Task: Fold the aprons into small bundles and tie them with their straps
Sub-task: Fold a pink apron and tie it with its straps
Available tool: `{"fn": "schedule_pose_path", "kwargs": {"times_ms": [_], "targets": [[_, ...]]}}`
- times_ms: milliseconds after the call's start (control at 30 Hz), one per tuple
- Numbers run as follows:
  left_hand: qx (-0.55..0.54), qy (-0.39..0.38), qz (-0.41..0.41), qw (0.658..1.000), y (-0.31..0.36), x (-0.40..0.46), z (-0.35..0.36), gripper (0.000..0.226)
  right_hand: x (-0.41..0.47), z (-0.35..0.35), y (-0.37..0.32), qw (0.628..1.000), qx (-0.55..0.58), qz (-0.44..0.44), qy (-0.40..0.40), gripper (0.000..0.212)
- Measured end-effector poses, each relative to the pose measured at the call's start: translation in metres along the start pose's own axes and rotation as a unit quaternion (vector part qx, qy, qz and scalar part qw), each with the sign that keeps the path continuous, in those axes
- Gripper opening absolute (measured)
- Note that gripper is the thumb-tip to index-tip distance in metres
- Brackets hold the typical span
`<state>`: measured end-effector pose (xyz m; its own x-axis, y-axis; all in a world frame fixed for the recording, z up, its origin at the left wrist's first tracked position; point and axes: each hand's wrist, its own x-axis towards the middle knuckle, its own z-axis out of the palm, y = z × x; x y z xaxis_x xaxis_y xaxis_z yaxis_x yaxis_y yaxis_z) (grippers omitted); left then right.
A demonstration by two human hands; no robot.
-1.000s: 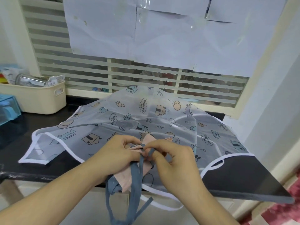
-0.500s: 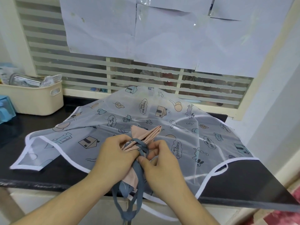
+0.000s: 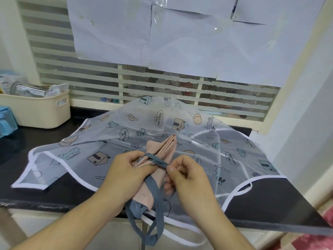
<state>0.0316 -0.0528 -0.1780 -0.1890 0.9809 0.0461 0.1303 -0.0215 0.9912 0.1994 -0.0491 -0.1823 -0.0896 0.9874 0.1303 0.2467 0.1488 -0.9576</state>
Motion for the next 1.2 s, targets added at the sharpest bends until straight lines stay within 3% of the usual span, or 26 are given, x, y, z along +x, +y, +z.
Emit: {"fn": "schedule_pose_path", "kwargs": {"times_ms": [67,233,367,700,933,1100,1200], "targets": [[-0.014,0.001,-0.007,1.000,0.000,-0.001,-0.001,0.012,-0.002,-0.004,0.000,0.998,0.045,0.032,-0.023,0.016],[-0.039,0.012,-0.022,0.999,-0.001,0.000,-0.003,0.013,-0.003,-0.012,0.007,0.998,-0.060,0.027,0.002,0.016],[-0.054,0.021,-0.030,0.998,0.000,0.001,-0.008,0.012,-0.006,-0.023,0.008,0.997,-0.064,0.039,0.004,0.017],[0.084,0.043,0.029,0.995,-0.011,0.003,-0.007,0.013,-0.020,-0.027,-0.021,0.998,-0.028,-0.010,-0.057,0.021],[0.205,-0.011,0.073,0.976,-0.007,-0.004,-0.005,0.014,-0.013,-0.018,-0.054,0.979,-0.117,-0.102,-0.133,0.015],[0.273,-0.154,0.094,0.945,0.007,-0.016,0.000,0.015,0.015,-0.008,-0.082,0.923,-0.293,-0.181,-0.172,0.015],[0.287,-0.225,0.105,0.925,0.021,-0.025,-0.004,0.011,0.037,-0.012,-0.091,0.905,-0.312,-0.190,-0.217,0.014]]}}
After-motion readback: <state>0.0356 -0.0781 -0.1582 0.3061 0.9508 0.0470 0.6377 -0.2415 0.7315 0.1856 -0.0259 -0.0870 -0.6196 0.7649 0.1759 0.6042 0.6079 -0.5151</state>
